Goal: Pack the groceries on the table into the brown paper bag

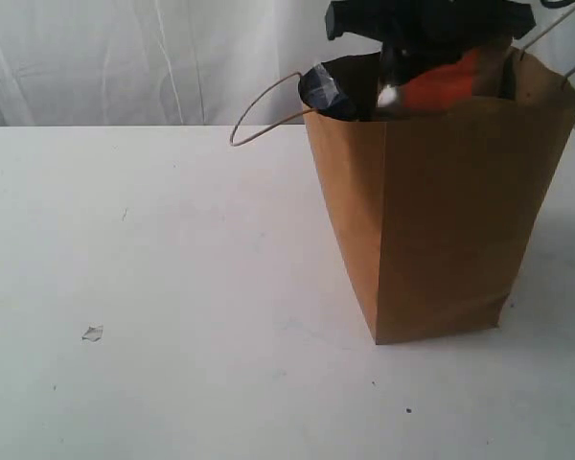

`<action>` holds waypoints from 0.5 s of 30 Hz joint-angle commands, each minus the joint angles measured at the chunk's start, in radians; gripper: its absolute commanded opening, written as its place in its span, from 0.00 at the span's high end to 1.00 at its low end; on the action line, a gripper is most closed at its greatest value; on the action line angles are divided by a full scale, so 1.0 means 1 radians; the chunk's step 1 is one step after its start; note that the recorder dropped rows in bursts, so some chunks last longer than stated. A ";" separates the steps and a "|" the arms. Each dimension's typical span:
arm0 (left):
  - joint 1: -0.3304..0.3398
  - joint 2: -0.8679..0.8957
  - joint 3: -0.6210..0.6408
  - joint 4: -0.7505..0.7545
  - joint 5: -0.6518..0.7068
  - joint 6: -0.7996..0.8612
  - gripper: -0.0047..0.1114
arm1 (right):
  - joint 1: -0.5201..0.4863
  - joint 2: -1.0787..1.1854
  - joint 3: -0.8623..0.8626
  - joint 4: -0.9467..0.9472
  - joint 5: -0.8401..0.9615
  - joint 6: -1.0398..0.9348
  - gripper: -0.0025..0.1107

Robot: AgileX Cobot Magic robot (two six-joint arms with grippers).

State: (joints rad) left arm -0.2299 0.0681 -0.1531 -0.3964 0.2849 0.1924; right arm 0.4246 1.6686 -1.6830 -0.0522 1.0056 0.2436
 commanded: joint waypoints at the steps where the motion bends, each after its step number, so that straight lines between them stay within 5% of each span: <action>1: -0.005 -0.009 0.003 -0.006 0.000 -0.005 0.96 | -0.007 0.018 0.001 -0.001 0.011 -0.011 0.81; 9: -0.005 -0.009 0.003 -0.006 0.000 -0.005 0.96 | -0.007 0.020 0.001 -0.007 0.057 -0.013 0.76; 15: -0.005 -0.009 0.003 -0.006 0.000 -0.005 0.96 | -0.007 0.016 -0.004 -0.005 0.132 -0.061 0.61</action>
State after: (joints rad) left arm -0.2299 0.0681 -0.1531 -0.3964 0.2849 0.1924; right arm 0.4246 1.6898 -1.6830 -0.0522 1.1335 0.1999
